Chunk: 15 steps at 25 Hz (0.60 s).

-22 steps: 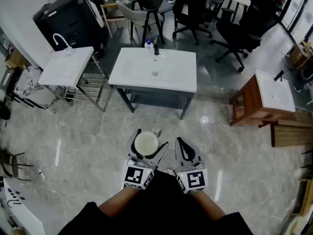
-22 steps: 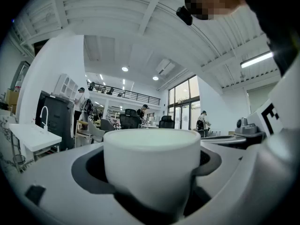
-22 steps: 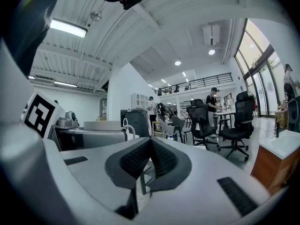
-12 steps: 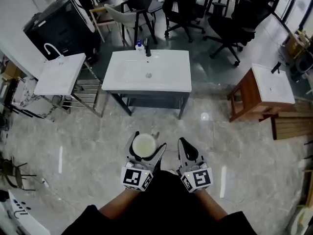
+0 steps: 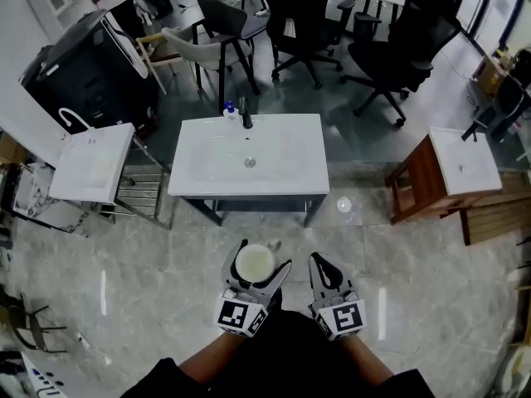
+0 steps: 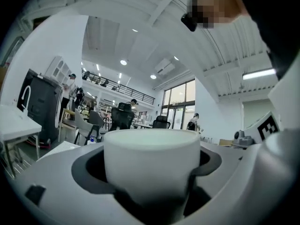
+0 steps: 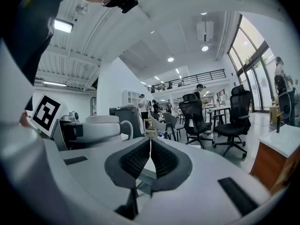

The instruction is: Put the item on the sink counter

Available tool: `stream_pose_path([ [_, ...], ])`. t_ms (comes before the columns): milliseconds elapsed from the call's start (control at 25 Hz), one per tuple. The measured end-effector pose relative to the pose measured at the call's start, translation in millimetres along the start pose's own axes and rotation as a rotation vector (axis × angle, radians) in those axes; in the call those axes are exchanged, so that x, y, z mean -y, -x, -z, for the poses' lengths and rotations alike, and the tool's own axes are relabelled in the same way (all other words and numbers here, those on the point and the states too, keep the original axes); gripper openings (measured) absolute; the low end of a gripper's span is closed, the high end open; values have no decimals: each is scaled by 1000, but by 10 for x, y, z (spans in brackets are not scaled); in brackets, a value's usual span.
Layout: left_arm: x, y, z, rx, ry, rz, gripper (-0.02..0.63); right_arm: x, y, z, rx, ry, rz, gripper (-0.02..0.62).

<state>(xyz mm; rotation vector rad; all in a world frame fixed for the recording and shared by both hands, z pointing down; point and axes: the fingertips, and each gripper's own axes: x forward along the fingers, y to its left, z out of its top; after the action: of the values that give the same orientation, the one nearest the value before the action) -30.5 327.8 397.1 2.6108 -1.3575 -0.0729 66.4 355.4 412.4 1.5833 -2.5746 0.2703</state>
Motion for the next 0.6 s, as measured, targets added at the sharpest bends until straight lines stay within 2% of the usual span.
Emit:
stream_pose_path([
  [280, -565, -673, -148, -29, 11, 38, 454, 310, -747, -265, -74, 20, 37, 32],
  [360, -728, -802, -158, -43, 19, 48, 454, 371, -967, -373, -70, 20, 53, 32],
  [480, -1024, -983, -208, -56, 72, 59, 454, 400, -1289, -471, -41, 11, 35, 32],
  [600, -1293, -1143, -273, -63, 54, 53, 455, 487, -1570, -548, -30, 32, 78, 32],
])
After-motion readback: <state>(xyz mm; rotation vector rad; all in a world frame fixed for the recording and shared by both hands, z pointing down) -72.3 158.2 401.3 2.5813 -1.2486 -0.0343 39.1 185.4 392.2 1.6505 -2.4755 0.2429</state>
